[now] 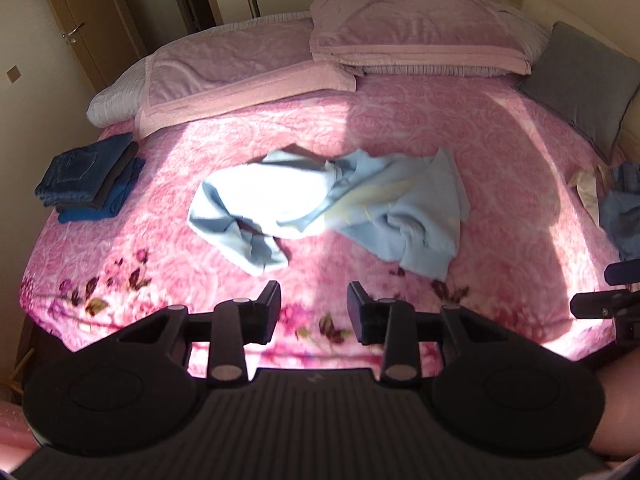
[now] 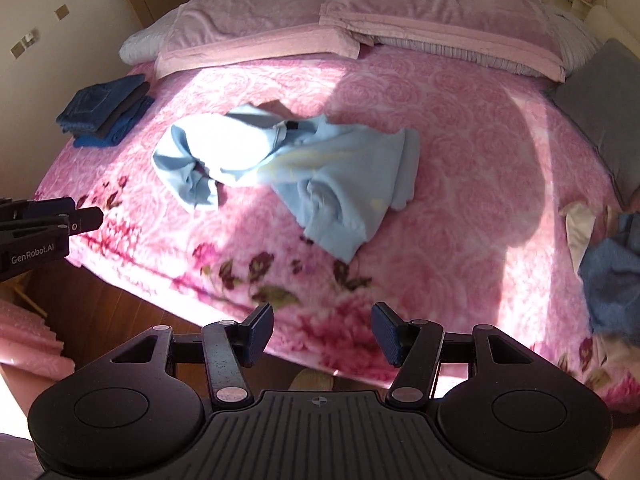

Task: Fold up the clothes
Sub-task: 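Release the sweatshirt onto the bed and open both tools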

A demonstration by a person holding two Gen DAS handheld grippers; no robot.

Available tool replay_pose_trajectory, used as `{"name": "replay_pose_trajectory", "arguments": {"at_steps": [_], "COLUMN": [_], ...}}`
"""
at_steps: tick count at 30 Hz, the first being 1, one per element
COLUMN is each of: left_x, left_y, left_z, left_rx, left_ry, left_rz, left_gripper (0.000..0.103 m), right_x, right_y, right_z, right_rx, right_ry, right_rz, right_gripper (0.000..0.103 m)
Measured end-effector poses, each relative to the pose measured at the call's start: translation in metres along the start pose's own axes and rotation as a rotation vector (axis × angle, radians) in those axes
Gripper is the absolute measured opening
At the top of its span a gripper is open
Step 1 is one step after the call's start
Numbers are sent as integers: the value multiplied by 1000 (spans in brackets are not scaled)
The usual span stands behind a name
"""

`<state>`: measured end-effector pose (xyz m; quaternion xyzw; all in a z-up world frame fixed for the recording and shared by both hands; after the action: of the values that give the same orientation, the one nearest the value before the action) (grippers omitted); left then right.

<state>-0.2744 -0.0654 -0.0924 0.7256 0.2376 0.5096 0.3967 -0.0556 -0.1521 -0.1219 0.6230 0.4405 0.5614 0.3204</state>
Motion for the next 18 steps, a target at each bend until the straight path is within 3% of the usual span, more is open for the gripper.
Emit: {"name": "replay_pose_trajectory", "arguments": {"at_steps": [8, 18], "left_x": [-37, -41], "left_y": [29, 44], "left_z": [10, 8], "left_rx": [17, 20], "left_ry": [-12, -12], "left_rz": [-13, 20], "left_gripper": [32, 34], "right_x": [-46, -48], "right_y": [18, 26], "right_z": [-8, -11], "right_rx": [29, 31], "right_ry": [-12, -40], "right_rz": [-10, 20], "right_gripper": [58, 58]}}
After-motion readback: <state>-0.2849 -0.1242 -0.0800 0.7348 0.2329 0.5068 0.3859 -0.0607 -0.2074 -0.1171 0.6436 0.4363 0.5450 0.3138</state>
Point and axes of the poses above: each gripper's, at about its wrist camera, not at the fingertips, and y roughly against the way its jaws point, z to its right, x to its top, the point moved 7 cm from there along -y, roughly the way its jaws point, and after that the axes turned 1 degree about -z, right-handed, at the moved point
